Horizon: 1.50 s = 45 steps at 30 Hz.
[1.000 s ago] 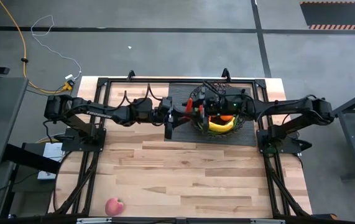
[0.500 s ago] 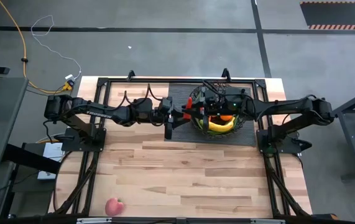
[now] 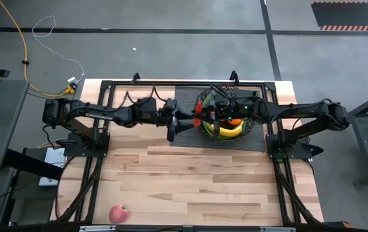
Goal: Build produce basket
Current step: Put the carrot into the wire basket
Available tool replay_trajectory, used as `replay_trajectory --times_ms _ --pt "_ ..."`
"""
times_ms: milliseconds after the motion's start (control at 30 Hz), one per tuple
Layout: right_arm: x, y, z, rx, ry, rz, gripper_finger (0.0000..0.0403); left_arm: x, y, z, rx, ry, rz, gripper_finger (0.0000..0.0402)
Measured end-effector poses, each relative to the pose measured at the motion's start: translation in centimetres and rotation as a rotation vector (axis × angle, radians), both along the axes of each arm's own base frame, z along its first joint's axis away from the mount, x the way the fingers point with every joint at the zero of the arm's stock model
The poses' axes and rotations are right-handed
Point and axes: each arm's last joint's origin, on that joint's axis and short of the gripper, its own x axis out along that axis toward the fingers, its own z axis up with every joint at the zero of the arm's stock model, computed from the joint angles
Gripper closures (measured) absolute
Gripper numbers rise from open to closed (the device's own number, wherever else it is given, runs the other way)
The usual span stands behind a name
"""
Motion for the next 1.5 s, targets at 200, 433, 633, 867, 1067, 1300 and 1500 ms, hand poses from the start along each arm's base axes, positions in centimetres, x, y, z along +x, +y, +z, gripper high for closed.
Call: replay_trajectory --times_ms 200,433,633,867,1067,1300,1500 --pt "-3.9 -0.6 0.6 -0.018 0.162 -0.040 0.0355 -3.8 1.1 2.9 0.052 0.039 -0.032 0.0148" --pt "-9.2 -0.7 0.5 -0.020 0.330 -0.130 0.0355 -9.6 0.6 5.7 0.171 -0.060 0.079 0.0151" --pt "-12.4 -0.3 -1.2 0.039 0.244 -0.196 0.0355 -13.1 -1.1 4.1 0.169 -0.173 0.192 0.0151" --pt "-13.4 -0.1 -2.6 0.087 0.232 -0.206 0.0355 -14.6 -2.2 1.6 0.090 -0.247 0.182 0.0151" --pt "-13.3 -0.1 -2.5 0.088 0.232 -0.206 0.0355 -14.6 -2.2 1.7 0.085 -0.264 0.205 0.0152" --pt "-13.3 -0.1 -2.5 0.090 0.231 -0.207 0.0355 -14.6 -2.3 1.7 0.085 -0.262 0.197 0.0152" --pt "-13.1 -0.3 -2.5 0.126 0.239 -0.246 0.0355 -14.6 -2.3 1.7 0.085 -0.261 0.197 0.0152"
